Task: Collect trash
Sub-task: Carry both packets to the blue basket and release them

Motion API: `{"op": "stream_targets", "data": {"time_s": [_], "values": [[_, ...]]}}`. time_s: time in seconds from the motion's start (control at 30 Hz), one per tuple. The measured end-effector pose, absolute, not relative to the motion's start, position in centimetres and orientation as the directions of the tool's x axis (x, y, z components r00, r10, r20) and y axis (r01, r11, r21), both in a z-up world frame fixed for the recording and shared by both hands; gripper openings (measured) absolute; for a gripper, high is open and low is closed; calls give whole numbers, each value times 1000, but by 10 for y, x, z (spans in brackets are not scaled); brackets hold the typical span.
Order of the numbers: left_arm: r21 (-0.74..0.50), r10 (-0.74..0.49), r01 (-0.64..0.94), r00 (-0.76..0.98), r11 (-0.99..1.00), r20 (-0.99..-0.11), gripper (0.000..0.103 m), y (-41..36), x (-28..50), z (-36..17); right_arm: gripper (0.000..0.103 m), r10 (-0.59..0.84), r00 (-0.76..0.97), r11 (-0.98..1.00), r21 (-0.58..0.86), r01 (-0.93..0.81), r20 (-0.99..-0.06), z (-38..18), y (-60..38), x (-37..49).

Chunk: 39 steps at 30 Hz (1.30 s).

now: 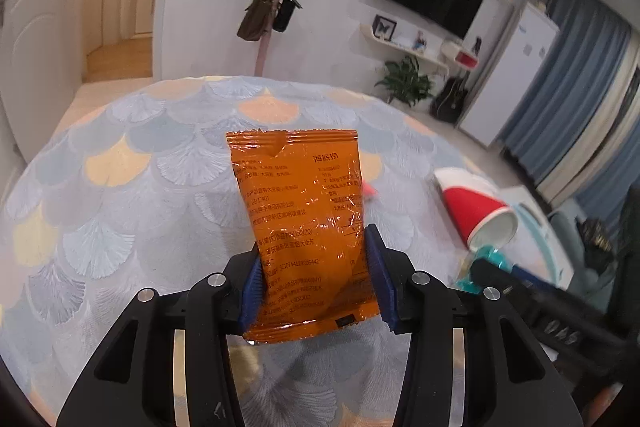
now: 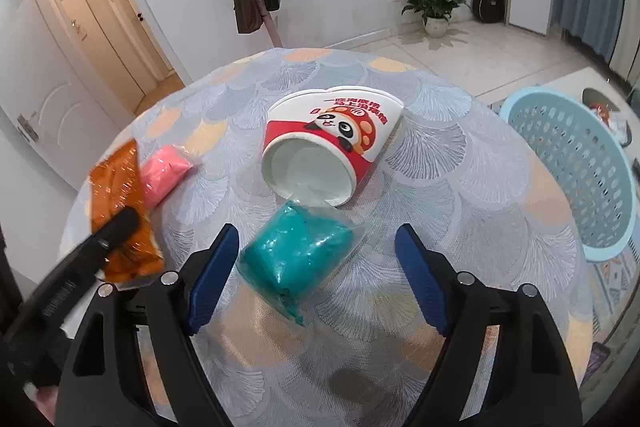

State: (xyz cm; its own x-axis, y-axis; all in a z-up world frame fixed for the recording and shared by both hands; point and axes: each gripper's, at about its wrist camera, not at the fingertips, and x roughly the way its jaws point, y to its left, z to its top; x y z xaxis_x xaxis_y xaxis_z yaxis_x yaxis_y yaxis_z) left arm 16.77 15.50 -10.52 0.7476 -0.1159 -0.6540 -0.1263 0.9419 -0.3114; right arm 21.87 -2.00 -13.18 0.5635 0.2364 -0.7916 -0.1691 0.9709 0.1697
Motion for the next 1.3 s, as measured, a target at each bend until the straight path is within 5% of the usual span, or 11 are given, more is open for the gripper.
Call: {"op": "stream_targets", "data": {"time_s": [0.03, 0.23, 1.3], "values": [[-320, -113, -133, 755, 938, -646, 44, 158, 167, -104, 58, 239, 563, 970, 166, -180, -791, -132, -18, 218], [-354, -112, -147, 781, 924, -614, 44, 164, 163, -98, 50, 239, 573, 967, 141, -210, -784, -131, -17, 208], [-226, -188, 105, 904, 968, -384, 45, 68, 131, 16, 48, 248, 788, 969, 136, -207, -563, -23, -81, 135]]}}
